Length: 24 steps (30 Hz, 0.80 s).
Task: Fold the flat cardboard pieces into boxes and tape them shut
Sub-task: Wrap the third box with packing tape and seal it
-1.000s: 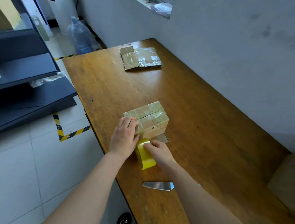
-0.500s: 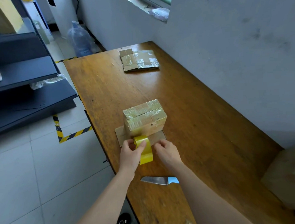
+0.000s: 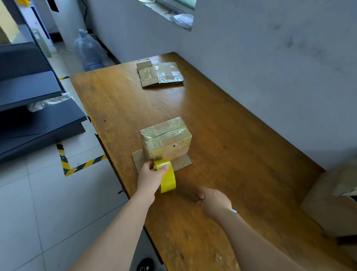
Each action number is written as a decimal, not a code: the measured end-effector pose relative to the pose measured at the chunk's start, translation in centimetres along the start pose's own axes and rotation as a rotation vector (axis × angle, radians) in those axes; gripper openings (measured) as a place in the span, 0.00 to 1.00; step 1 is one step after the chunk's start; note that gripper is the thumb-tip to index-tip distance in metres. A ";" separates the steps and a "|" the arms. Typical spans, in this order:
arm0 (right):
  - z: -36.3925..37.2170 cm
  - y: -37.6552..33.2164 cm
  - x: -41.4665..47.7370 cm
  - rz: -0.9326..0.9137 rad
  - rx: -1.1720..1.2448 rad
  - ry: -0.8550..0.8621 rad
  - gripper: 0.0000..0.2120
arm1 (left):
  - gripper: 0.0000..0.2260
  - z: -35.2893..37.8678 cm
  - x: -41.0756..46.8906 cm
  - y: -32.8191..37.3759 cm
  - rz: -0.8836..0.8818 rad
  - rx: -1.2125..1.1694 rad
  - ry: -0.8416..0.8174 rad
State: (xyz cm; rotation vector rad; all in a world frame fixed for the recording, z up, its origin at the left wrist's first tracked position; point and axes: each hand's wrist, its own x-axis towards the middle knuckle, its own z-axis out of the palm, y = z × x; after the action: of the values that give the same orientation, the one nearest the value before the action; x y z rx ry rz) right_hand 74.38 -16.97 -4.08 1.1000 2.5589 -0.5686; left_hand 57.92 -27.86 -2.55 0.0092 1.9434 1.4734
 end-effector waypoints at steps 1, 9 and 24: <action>-0.2 0.1 0.0 0.049 0.021 0.066 0.05 | 0.21 0.0 0.0 0.0 0.009 0.013 -0.001; -4.2 -3.3 1.0 -0.223 0.166 0.604 0.04 | 0.21 0.3 0.0 -0.1 0.031 0.052 0.011; -8.5 -7.5 4.1 -0.439 -0.401 0.428 0.11 | 0.22 0.3 0.2 -0.8 0.113 0.037 0.087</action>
State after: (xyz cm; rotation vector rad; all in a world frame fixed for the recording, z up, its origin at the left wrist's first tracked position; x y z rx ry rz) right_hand 65.15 -15.17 3.47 0.5654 3.1177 0.1193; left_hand 58.22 -27.84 -3.32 0.0743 2.0695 1.5330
